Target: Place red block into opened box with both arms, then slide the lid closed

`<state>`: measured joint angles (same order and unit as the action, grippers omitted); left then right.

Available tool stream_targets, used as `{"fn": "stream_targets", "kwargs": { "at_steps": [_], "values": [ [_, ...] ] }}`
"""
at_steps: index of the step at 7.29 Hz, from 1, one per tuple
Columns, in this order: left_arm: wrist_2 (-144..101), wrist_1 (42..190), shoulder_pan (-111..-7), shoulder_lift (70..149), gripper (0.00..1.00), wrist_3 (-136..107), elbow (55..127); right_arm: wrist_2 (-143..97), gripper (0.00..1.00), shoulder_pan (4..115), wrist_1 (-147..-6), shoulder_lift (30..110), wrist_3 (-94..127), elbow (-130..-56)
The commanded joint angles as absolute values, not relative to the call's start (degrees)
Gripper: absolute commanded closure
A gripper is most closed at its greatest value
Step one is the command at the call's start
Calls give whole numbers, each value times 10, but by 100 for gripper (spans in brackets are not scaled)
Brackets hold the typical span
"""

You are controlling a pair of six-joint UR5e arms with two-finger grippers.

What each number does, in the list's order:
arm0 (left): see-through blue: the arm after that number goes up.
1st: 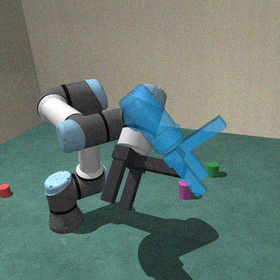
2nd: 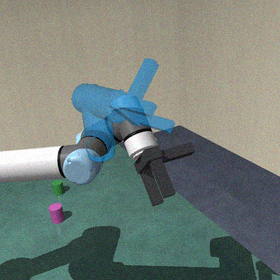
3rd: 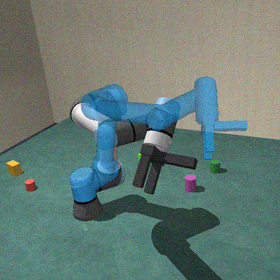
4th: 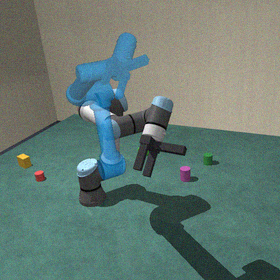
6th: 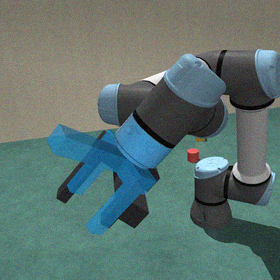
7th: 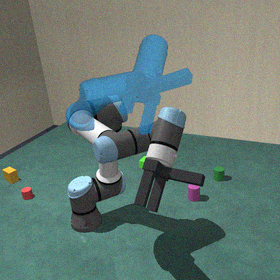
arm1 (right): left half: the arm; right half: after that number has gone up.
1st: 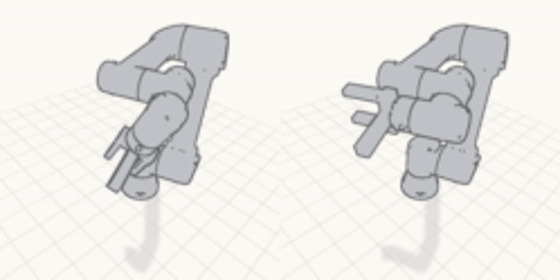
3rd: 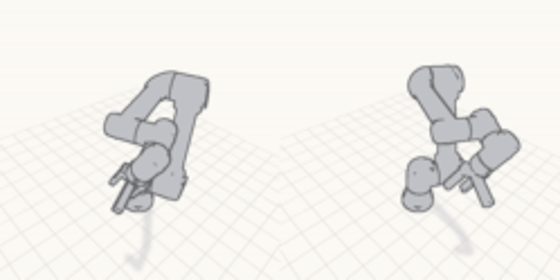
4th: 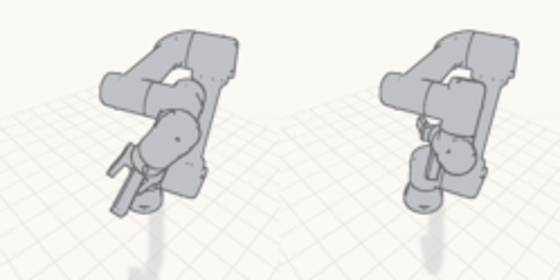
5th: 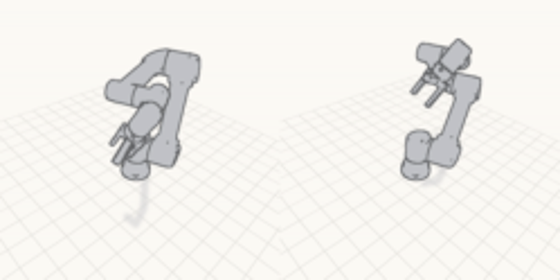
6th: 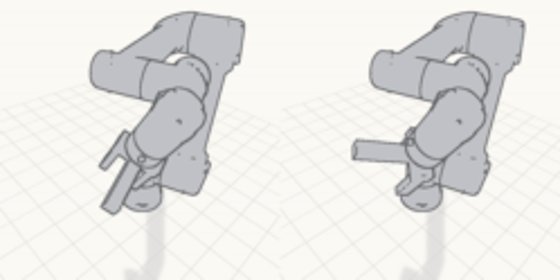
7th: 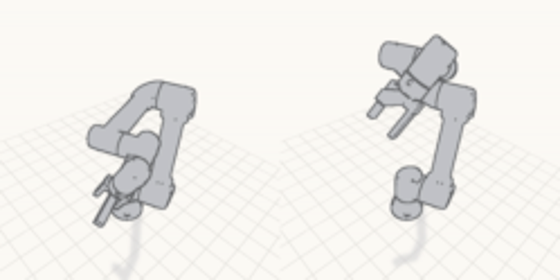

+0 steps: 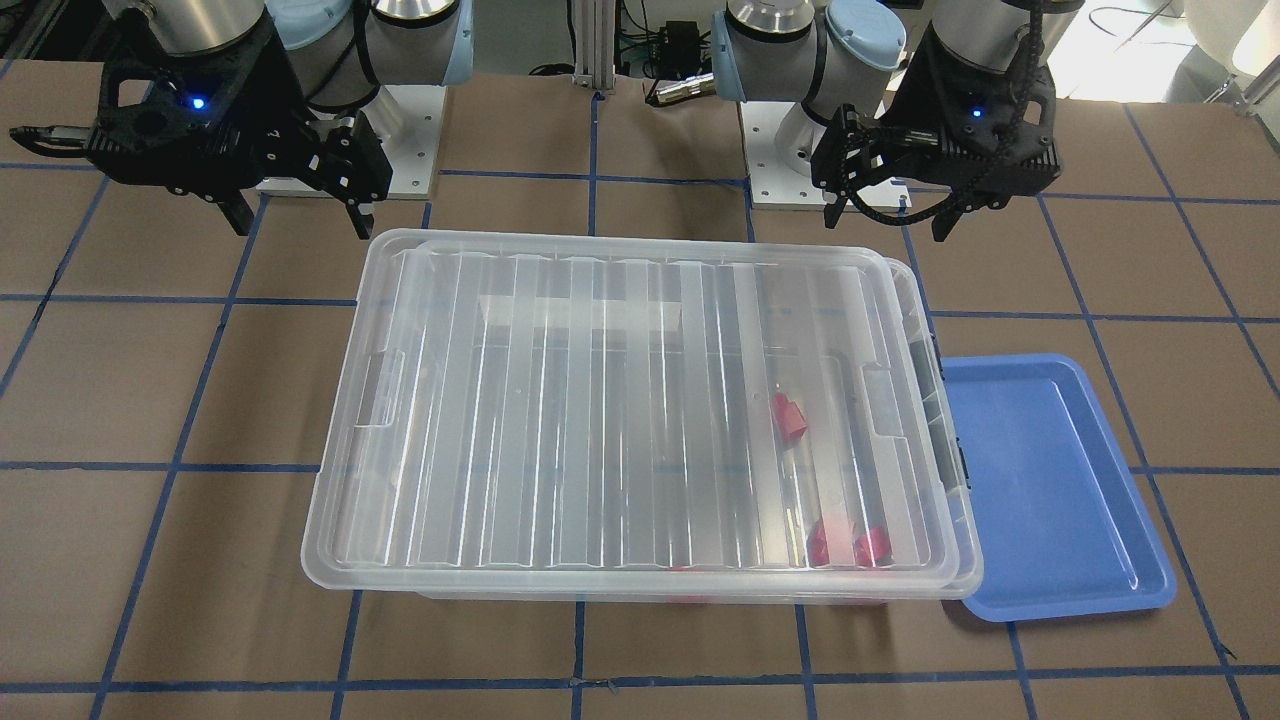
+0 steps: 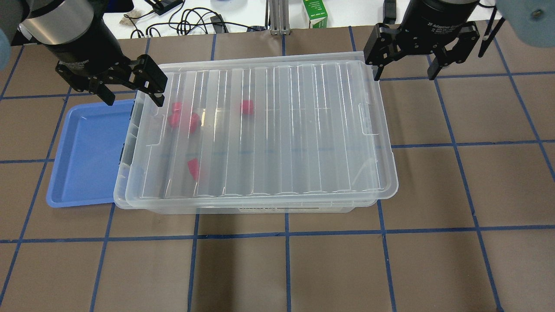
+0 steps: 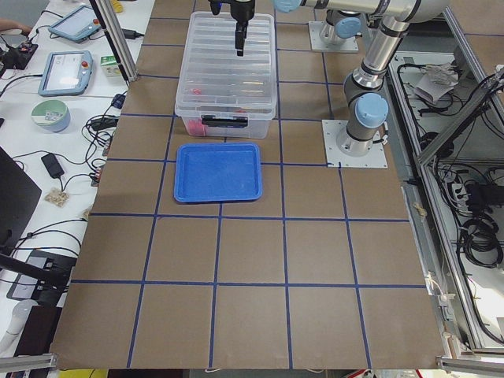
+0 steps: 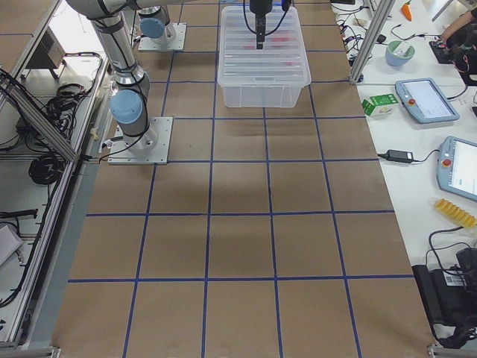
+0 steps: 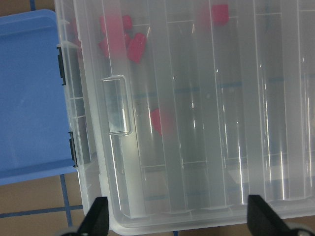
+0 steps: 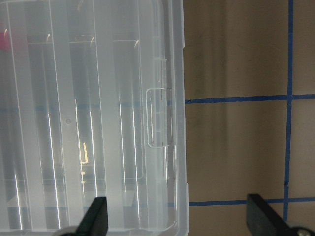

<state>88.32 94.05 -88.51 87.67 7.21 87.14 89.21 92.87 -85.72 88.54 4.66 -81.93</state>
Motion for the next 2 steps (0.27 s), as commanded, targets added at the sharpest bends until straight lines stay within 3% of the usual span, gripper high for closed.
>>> {"fn": "stream_targets", "kwargs": {
  "at_steps": [1,2],
  "values": [
    [884,940,-885,876,0,72,872,892,0,929,-855,885,47,-819],
    [884,941,-885,877,0,72,873,893,0,929,-857,885,46,-819]
  ]
}}
